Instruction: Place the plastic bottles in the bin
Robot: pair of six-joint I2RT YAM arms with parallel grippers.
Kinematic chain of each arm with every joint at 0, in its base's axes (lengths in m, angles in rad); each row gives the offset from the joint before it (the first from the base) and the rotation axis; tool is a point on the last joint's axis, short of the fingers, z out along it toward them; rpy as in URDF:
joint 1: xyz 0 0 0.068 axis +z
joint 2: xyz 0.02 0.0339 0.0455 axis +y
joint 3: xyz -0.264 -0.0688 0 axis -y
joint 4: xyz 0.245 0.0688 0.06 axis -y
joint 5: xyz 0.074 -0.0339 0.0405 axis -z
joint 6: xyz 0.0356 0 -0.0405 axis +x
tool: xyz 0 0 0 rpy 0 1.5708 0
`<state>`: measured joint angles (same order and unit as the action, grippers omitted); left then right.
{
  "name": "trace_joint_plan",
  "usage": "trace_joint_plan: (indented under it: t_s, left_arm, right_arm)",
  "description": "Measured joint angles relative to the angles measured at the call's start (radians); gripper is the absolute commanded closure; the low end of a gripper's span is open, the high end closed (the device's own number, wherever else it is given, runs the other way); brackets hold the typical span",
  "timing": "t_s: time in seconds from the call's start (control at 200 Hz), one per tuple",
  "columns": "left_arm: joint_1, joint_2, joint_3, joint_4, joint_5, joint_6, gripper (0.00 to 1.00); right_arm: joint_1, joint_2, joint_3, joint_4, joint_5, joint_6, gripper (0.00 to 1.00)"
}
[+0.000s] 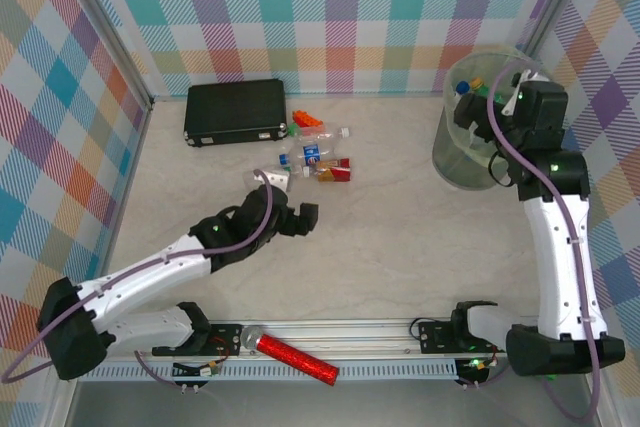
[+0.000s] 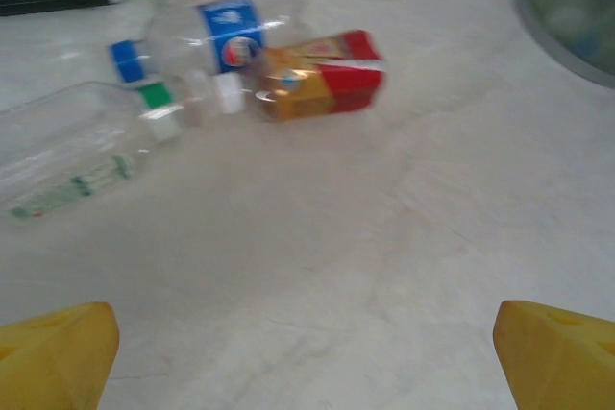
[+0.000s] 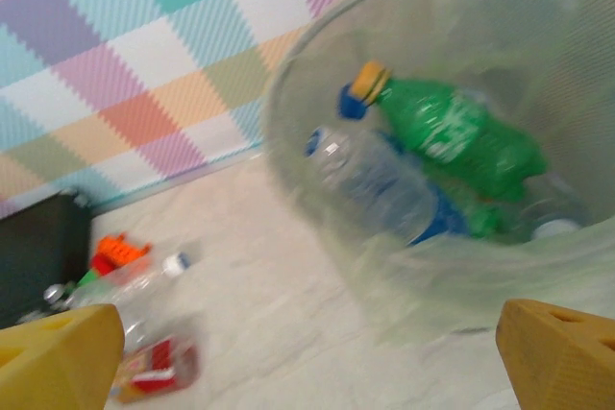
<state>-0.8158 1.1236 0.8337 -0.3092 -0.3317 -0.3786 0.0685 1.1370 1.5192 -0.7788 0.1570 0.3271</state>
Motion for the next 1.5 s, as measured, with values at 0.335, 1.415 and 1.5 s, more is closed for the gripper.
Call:
trace_joint_plan:
  t_s: [0.335, 1.415, 1.5]
  left_arm:
    - [0.301, 0.267, 0.122, 0.030, 0.087, -0.022, 0.00]
    - [0.517, 0.618, 0.281, 0.058, 0.477, 0.006, 0.00]
    - [0.491, 0.581, 0.263, 0.056, 0.495, 0.001, 0.00]
  right_arm:
    - [0.256, -0.073, -0.186, 0.046, -0.085, 0.065, 0.01]
    - [0.505, -0.123, -0.397, 0.154, -0.158, 0.172, 0.01]
    - [0.508, -0.123, -0.397, 0.155, -0.158, 0.175, 0.01]
